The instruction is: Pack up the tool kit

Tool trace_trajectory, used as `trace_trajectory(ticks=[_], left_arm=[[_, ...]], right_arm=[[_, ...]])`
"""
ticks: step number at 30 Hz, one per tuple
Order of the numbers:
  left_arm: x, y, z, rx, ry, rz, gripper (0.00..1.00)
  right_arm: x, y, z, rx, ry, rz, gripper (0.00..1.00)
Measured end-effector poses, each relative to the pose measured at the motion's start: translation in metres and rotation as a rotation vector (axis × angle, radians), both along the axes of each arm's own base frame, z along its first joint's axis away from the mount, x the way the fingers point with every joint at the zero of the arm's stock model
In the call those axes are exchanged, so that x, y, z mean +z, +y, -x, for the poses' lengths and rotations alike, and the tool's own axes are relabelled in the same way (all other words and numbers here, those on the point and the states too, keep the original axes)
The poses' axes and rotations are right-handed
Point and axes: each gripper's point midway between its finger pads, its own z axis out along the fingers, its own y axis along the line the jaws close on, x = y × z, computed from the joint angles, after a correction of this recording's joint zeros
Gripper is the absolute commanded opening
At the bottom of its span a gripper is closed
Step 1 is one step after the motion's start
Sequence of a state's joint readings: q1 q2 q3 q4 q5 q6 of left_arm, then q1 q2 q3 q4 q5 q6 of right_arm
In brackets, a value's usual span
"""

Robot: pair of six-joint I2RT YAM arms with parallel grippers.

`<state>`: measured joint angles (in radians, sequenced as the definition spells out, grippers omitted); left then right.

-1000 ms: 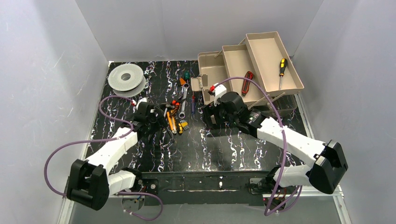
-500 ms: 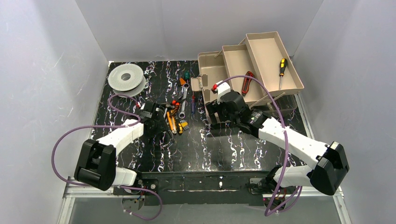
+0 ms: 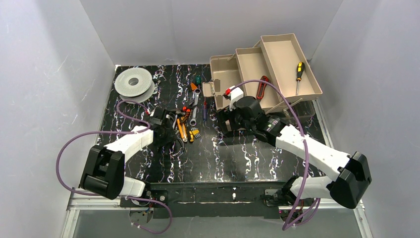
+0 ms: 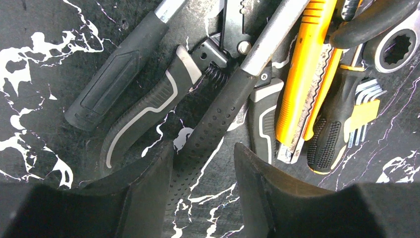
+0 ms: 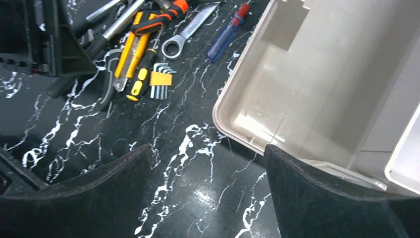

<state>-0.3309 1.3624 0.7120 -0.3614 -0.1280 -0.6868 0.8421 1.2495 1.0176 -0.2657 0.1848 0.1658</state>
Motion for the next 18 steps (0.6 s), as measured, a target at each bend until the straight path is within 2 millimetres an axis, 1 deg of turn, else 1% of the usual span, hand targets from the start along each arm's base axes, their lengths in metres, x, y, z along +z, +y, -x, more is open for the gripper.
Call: trace_trajectory(ticks=[3, 4, 5, 8, 9, 10, 11, 13, 18], left_arm=[[-0.002, -0.001, -0.001, -0.001, 0.005, 0.005, 0.46], [-0.003, -0.003, -0.001, -0.003, 0.008, 0.010, 0.45], [-0.005, -0.004, -0.001, -0.004, 0.013, 0.014, 0.40], [-0.009, -0.008, -0.003, -0.004, 0.024, 0.030, 0.16], [-0.009, -0.010, -0.005, -0.013, 0.025, 0.038, 0.05], [-0.009, -0.014, -0.006, -0.027, 0.025, 0.054, 0.00], [-0.009, -0.019, -0.007, -0.041, 0.023, 0.068, 0.00], [-0.009, -0.022, -0.008, -0.038, 0.021, 0.081, 0.00], [-0.005, -0.019, -0.005, -0.036, 0.003, 0.077, 0.00]], right_arm=[[0.006, 0.002, 0.003, 0.006, 0.001, -0.029, 0.90], [0.008, 0.001, 0.004, 0.005, -0.002, -0.033, 0.90], [0.010, 0.001, 0.003, 0.003, -0.006, -0.035, 0.90], [0.011, -0.001, 0.002, -0.007, -0.013, -0.033, 0.90], [0.011, -0.002, 0.002, -0.009, -0.014, -0.032, 0.90], [0.011, -0.002, 0.002, -0.011, -0.014, -0.031, 0.90], [0.012, -0.003, 0.002, -0.013, -0.016, -0.032, 0.90], [0.014, -0.004, 0.002, -0.017, -0.022, -0.036, 0.90], [0.021, -0.004, 0.004, -0.013, -0.032, -0.054, 0.90]])
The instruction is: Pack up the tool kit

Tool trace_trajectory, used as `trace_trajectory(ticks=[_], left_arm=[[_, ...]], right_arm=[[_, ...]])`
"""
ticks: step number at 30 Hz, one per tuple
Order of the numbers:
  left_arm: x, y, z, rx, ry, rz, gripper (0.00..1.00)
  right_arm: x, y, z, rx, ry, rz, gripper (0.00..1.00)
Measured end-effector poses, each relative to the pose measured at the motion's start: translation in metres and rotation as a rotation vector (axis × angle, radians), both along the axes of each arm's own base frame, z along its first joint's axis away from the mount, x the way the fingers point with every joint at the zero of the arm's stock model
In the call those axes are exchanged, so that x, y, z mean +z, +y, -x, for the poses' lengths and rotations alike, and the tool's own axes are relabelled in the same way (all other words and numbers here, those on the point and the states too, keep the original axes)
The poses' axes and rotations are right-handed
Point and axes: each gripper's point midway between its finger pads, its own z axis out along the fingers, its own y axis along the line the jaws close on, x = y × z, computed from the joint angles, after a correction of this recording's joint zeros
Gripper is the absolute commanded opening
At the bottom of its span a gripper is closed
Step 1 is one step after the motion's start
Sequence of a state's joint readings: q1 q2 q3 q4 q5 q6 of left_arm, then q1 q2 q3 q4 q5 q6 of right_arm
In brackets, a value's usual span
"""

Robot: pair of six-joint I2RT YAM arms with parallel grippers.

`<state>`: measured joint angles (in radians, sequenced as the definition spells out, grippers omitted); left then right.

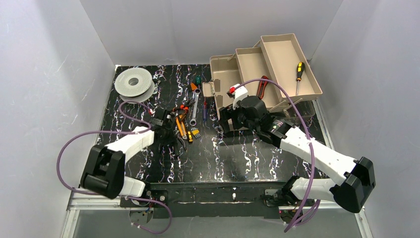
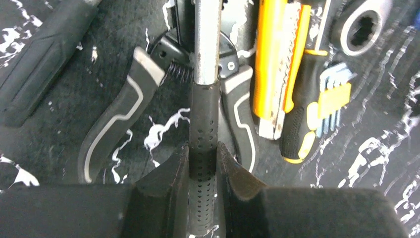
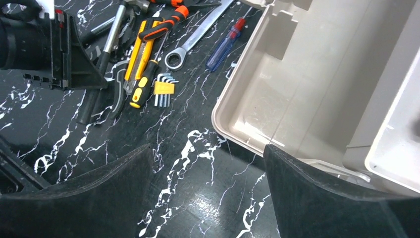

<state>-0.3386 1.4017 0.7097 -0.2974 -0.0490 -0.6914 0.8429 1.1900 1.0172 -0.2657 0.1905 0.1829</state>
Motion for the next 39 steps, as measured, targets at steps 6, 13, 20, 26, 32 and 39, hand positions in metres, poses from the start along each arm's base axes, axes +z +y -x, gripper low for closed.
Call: trace_trajectory(ticks=[6, 13, 20, 26, 32, 39], left_arm=[[0.045, -0.005, 0.003, -0.036, -0.187, 0.087, 0.00], [0.100, -0.044, -0.001, -0.190, -0.436, 0.325, 0.00], [0.105, -0.066, 0.004, -0.275, -0.472, 0.437, 0.00], [0.099, -0.073, 0.014, -0.297, -0.506, 0.497, 0.00], [0.109, -0.078, 0.024, -0.325, -0.578, 0.536, 0.00], [0.132, -0.078, 0.028, -0.345, -0.680, 0.563, 0.00]], right_arm=[[-0.001, 0.011, 0.011, 0.056, 0.053, -0.045, 0.89], [0.009, 0.037, 0.032, 0.158, 0.147, -0.183, 0.88], [0.014, 0.061, 0.032, 0.137, 0.268, -0.297, 0.88], [-0.004, 0.068, 0.016, -0.096, 0.443, -0.385, 0.87], [-0.024, 0.083, 0.000, -0.273, 0.594, -0.435, 0.86], [-0.036, 0.107, -0.016, -0.338, 0.683, -0.462, 0.79]])
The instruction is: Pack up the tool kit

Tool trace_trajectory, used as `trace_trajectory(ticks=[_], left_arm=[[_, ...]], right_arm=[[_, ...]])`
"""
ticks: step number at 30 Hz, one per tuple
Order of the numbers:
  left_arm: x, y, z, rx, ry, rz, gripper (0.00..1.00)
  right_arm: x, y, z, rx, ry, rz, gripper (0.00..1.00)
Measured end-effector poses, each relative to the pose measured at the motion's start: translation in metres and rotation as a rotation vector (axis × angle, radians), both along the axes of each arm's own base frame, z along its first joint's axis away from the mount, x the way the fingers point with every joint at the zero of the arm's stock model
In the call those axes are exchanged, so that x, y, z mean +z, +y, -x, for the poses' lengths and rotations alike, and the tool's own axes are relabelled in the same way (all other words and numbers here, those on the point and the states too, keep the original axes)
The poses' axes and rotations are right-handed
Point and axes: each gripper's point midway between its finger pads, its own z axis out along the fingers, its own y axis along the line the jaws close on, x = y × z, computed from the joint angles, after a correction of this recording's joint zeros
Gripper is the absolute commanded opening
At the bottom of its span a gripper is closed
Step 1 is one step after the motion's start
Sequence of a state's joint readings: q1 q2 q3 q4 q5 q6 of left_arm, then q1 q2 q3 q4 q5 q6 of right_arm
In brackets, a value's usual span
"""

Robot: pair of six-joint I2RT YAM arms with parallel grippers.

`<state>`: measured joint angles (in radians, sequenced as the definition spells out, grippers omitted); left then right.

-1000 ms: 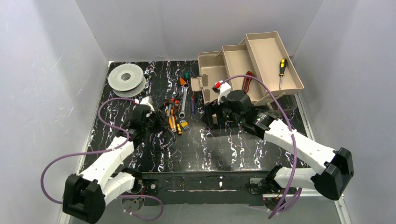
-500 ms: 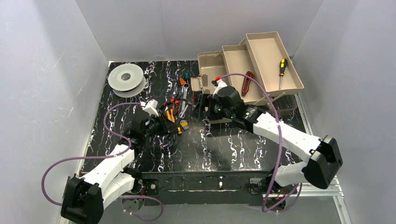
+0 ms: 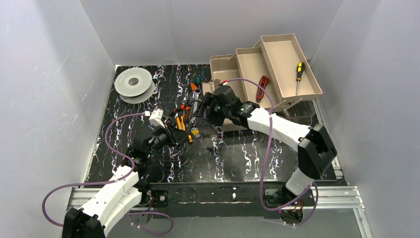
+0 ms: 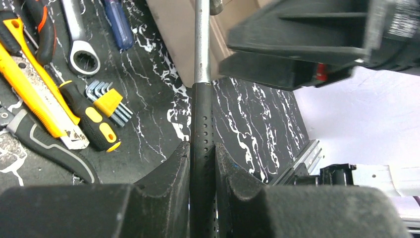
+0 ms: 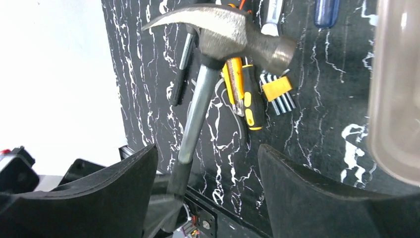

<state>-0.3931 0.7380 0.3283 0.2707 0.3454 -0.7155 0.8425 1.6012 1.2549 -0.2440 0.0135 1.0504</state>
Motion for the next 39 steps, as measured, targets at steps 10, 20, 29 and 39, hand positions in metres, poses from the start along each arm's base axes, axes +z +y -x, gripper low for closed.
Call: trace_trajectory(ticks=[10, 20, 29, 39], left_arm=[[0.008, -0.006, 0.010, -0.059, -0.049, 0.037, 0.00], [0.014, -0.008, 0.011, -0.067, -0.085, 0.047, 0.92], [0.016, 0.003, 0.011, -0.024, -0.096, -0.003, 0.92], [0.001, 0.002, 0.009, -0.024, -0.043, -0.027, 0.91]], right_arm=[[-0.006, 0.030, -0.003, 0.030, 0.070, -0.047, 0.01], [-0.005, 0.009, -0.014, 0.058, -0.066, 0.087, 0.01], [0.017, -0.067, -0.067, 0.126, -0.256, 0.289, 0.01], [0.055, -0.113, -0.107, 0.149, -0.400, 0.573, 0.01]])
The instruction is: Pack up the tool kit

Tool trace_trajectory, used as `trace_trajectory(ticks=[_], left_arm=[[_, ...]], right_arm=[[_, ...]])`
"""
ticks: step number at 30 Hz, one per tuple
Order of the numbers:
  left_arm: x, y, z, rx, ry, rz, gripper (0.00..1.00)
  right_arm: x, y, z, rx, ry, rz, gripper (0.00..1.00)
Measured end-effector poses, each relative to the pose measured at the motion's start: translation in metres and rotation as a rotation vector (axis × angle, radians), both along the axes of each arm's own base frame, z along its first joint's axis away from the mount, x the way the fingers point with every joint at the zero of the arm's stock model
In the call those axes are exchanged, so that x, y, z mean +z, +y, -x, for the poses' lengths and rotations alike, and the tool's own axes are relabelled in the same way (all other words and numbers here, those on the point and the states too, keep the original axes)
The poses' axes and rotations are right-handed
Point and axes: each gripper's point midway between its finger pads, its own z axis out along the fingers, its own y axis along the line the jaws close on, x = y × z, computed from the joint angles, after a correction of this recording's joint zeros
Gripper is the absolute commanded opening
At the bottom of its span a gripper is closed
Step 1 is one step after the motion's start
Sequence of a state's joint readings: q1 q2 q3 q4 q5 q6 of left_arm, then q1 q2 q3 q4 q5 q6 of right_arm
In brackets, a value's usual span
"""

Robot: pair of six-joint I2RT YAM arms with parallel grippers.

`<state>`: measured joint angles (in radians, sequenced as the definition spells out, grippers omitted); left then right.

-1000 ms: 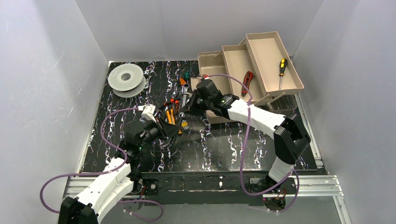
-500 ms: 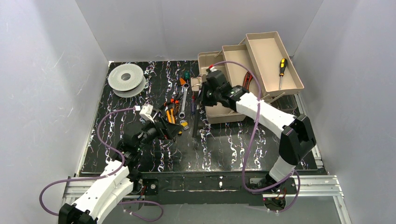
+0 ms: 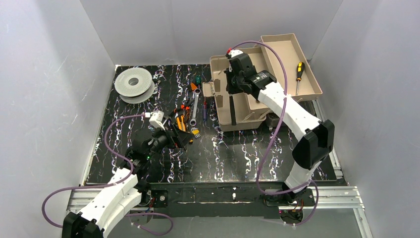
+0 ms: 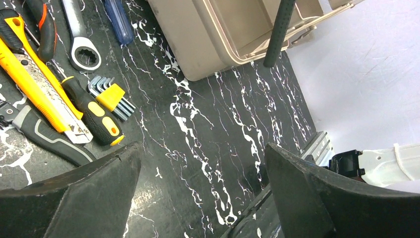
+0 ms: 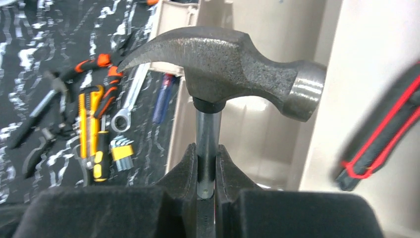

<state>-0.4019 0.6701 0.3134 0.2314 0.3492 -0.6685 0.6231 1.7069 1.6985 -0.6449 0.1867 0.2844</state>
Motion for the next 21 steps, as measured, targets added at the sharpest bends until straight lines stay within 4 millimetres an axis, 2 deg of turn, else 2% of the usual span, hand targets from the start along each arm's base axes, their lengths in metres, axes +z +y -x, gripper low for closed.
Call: trace_trajectory(ticks=[4, 9, 13, 14, 15, 18, 19, 21], left_arm=[[-0.002, -0.001, -0.001, -0.001, 0.006, -0.002, 0.91], [-0.004, -0.001, -0.001, -0.001, 0.015, -0.006, 0.91], [-0.006, -0.001, -0.002, -0.002, 0.017, -0.009, 0.91], [-0.006, -0.001, -0.002, -0.002, 0.018, -0.011, 0.91], [-0.007, -0.001, -0.002, -0.002, 0.020, -0.012, 0.91], [-0.009, -0.001, -0.002, -0.002, 0.027, -0.015, 0.92], [-0.009, -0.001, -0.002, -0.002, 0.030, -0.016, 0.93], [-0.010, -0.001, -0.002, -0.002, 0.032, -0.018, 0.93]], right_arm=[[0.000, -0.008, -0.020, -0.030, -0.046, 0.110, 0.01], [-0.015, -0.023, -0.041, -0.078, -0.076, 0.249, 0.01], [-0.030, -0.027, -0.055, -0.100, -0.078, 0.315, 0.01], [-0.034, -0.026, -0.058, -0.100, -0.072, 0.326, 0.07], [-0.039, -0.026, -0.060, -0.100, -0.066, 0.334, 0.22], [-0.050, -0.025, -0.063, -0.100, -0.043, 0.348, 0.44], [-0.052, -0.025, -0.064, -0.103, -0.041, 0.348, 0.51], [-0.051, -0.024, -0.066, -0.108, -0.044, 0.339, 0.55]])
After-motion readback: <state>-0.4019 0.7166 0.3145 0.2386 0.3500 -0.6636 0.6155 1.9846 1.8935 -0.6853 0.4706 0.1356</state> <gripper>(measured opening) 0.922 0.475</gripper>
